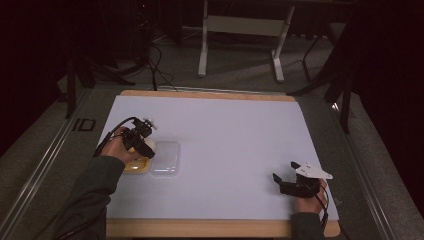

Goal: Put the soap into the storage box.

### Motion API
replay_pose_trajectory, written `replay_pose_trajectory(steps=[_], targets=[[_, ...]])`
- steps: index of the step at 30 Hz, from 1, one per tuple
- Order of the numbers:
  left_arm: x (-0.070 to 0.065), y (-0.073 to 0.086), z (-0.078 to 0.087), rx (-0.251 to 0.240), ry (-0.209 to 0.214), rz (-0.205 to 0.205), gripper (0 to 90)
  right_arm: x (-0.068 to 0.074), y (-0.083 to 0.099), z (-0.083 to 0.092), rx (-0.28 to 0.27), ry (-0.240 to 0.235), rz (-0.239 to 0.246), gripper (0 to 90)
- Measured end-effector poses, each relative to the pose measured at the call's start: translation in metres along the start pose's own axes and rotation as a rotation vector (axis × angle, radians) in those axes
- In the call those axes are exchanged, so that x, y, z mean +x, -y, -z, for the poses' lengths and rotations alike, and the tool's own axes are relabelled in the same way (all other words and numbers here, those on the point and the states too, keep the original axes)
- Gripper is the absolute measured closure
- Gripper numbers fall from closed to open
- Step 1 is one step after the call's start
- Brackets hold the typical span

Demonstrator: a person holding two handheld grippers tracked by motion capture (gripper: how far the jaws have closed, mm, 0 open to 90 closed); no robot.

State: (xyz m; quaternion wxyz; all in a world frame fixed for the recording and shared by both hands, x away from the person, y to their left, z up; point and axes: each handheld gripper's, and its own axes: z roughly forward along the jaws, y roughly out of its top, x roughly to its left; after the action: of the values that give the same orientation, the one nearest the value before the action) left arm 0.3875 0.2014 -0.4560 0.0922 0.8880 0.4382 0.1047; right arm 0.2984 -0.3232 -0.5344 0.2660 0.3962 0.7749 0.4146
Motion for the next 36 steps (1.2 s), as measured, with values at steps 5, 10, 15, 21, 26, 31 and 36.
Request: replay_pose_trajectory(steps=[5,10,15,21,26,31,36], targets=[[0.004,0.001,0.001,-0.012,-0.011,0.035,25.0,0.0,0.0,0.0,0.0,0.0,0.001,14.8],[0.008,0.002,0.001,-0.004,-0.023,0.066,25.0,0.0,0.0,0.0,0.0,0.0,0.0,14.8],[0.013,0.004,0.002,0.004,-0.023,0.099,25.1,0.0,0.0,0.0,0.0,0.0,0.001,14.8],[0.017,0.007,0.002,0.01,-0.027,0.132,25.1,0.0,0.0,0.0,0.0,0.0,0.002,14.8],[0.02,0.008,0.001,0.018,-0.025,0.148,25.1,0.0,0.0,0.0,0.001,0.0,0.002,14.8],[0.021,0.009,-0.001,0.021,-0.02,0.162,25.1,0.0,0.0,0.0,0.001,0.001,0.003,14.8],[0.025,0.011,-0.005,0.042,-0.007,0.164,25.1,0.0,0.0,0.0,0.001,0.001,0.004,14.8]])
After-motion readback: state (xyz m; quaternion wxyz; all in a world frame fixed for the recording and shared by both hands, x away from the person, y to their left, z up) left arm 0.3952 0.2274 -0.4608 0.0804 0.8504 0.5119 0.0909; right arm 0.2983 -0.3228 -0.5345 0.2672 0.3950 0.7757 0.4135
